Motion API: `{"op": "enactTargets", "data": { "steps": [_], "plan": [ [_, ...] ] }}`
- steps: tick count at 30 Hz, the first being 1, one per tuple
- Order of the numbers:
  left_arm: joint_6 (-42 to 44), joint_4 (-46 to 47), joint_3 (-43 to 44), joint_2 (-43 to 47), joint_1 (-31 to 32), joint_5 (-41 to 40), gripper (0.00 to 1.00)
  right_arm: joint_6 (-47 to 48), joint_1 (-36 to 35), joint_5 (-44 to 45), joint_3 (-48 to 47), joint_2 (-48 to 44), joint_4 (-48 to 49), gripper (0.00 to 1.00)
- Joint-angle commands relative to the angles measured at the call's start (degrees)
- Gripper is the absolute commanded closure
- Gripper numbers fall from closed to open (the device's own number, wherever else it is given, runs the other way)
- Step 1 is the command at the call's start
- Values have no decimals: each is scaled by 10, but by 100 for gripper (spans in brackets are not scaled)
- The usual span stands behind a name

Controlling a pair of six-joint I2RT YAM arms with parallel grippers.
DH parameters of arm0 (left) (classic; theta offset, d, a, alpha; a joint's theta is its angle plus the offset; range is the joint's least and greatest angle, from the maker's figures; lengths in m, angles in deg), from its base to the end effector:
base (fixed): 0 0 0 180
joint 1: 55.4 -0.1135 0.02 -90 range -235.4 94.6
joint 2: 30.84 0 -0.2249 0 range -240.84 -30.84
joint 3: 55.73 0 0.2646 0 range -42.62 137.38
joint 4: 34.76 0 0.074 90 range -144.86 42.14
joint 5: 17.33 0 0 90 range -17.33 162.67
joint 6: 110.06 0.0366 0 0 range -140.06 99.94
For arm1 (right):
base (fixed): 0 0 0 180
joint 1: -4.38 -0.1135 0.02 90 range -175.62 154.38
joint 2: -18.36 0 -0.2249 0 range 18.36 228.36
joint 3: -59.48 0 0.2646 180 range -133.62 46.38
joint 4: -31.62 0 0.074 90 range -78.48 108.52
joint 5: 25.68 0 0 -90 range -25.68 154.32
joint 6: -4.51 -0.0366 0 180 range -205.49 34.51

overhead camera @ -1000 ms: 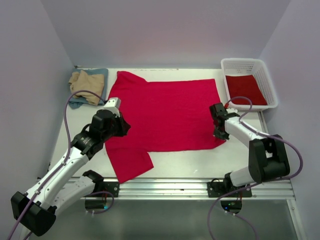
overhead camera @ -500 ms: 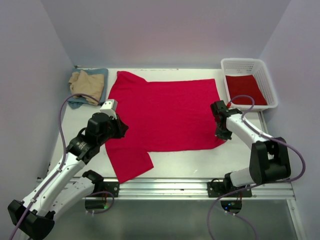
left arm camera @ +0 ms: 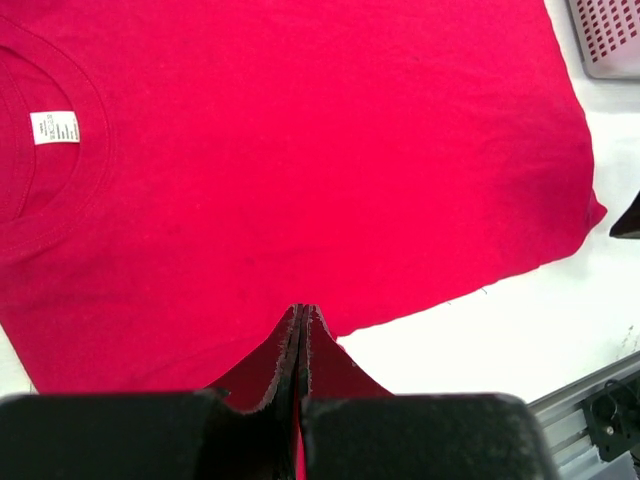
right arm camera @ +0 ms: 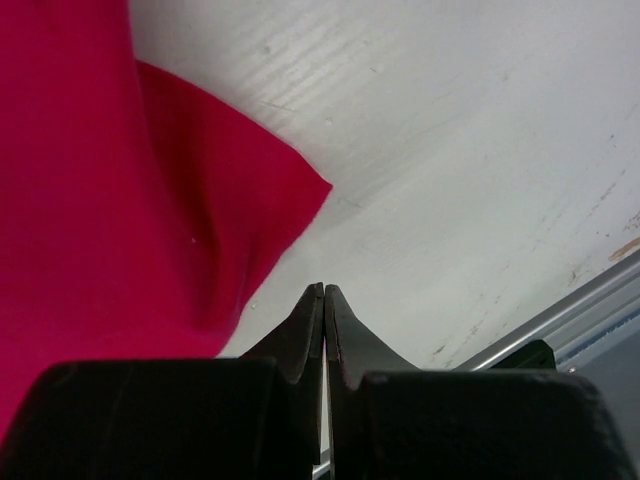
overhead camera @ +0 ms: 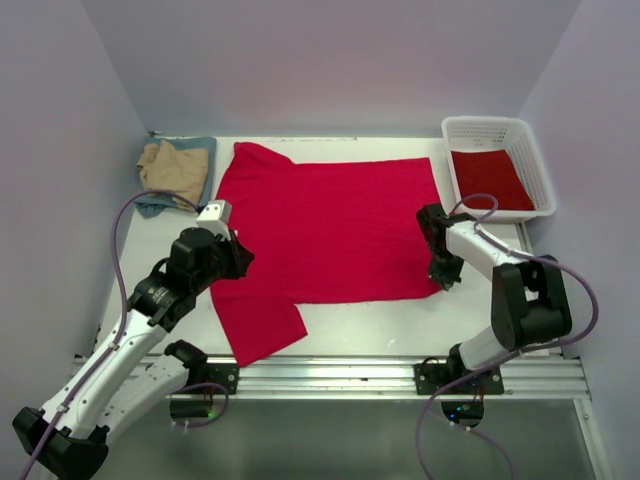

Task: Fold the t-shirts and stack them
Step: Flatten the tshirt out

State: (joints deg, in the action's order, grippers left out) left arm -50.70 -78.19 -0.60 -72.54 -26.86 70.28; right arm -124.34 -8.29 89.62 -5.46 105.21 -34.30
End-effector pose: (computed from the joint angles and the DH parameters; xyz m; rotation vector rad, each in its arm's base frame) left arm 0.1810 -0.0967 0.2693 -0.0652 2.1462 -0.5731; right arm 0.2544 0.0411 0.1323 0.6605 2.7870 -0.5554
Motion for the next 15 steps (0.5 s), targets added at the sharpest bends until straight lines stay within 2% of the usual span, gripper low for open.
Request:
{"op": "enactTargets", "data": {
  "steps": [1,15],
  "plan": [
    [8,-12,19,6,1,-9,100,15,3,-4,-32,33,39,100],
    [2,-10,16,-1,1,-13,100,38,22,25,-89,168,65,100]
  ]
}}
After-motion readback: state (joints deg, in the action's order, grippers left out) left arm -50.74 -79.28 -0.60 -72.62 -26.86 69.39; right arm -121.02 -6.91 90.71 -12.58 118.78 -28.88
